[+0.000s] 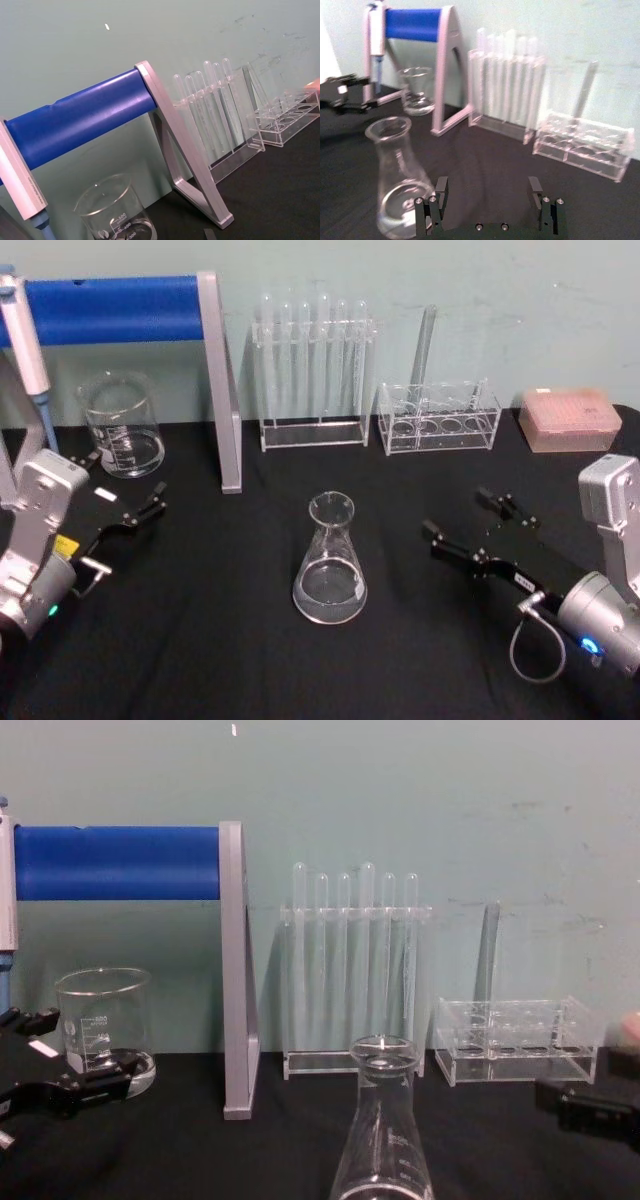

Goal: Grasp the erlenmeyer flask with one hand, shake it three times, then place it back.

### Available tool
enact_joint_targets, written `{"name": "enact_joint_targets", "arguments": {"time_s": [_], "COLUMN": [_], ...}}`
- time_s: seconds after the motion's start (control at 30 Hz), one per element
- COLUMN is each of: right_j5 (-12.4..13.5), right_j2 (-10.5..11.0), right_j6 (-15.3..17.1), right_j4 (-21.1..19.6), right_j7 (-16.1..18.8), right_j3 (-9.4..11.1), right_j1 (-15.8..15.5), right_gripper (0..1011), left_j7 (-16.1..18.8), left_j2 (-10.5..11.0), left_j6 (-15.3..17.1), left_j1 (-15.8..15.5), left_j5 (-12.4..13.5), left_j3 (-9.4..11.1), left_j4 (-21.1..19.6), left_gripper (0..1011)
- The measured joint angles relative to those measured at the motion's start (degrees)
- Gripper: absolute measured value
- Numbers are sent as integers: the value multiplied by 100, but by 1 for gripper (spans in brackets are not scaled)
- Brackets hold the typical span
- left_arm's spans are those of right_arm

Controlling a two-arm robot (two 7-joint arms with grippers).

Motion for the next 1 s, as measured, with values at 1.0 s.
{"name": "enact_joint_targets", "arguments": {"time_s": [1.0], "right_j5": [-1079], "right_j2": [-1510], "right_j6": [288], "right_j4": [1880], "right_j7": [-969], "right_j3": [-99], "right_j1": [1367], "right_gripper": [1003], "left_j7": [0], "left_j2": [0], "left_j6": [0], "left_j1": [0], "left_j5": [0], "left_j3": [0], "left_j4": [0], "left_gripper": [1001]}}
